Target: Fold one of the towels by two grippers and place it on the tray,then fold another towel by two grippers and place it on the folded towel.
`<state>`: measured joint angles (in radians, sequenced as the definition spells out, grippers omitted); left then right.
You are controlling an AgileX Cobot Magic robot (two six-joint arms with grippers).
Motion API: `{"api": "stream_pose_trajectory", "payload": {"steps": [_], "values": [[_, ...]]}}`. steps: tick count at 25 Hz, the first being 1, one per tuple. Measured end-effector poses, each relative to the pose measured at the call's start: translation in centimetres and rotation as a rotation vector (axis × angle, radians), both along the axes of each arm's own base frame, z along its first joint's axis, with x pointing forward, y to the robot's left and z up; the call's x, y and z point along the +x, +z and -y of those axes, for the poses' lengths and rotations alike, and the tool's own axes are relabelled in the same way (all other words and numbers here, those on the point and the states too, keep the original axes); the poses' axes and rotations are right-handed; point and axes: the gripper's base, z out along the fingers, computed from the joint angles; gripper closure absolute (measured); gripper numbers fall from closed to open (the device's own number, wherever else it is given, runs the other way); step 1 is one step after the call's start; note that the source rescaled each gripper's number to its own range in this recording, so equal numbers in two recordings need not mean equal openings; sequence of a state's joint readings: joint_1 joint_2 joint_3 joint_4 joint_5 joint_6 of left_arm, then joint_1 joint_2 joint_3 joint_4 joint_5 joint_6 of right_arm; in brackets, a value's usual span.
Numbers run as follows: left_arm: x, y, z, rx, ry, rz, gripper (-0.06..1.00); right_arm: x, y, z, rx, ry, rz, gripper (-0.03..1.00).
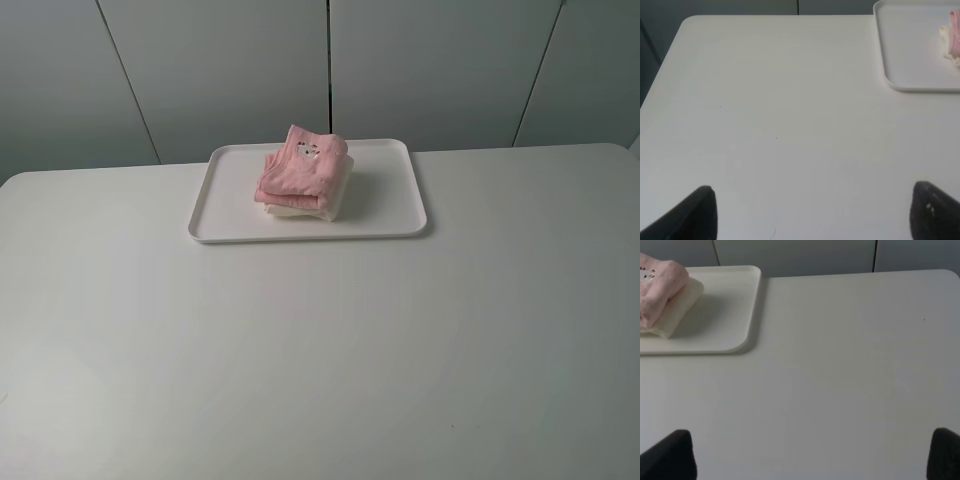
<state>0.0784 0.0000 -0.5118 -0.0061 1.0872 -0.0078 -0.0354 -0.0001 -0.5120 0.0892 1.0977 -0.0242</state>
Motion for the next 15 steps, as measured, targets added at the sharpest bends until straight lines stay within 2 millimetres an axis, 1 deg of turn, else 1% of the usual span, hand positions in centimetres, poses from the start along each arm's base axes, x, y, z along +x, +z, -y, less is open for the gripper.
{"api": "stream_pose_trajectory", "payload": {"steps": [15], "values": [[0.00,0.00,0.00,0.000,0.000,0.000,-0.05,0.00,0.00,0.00,0.002,-0.001,0.000,-0.03]]}}
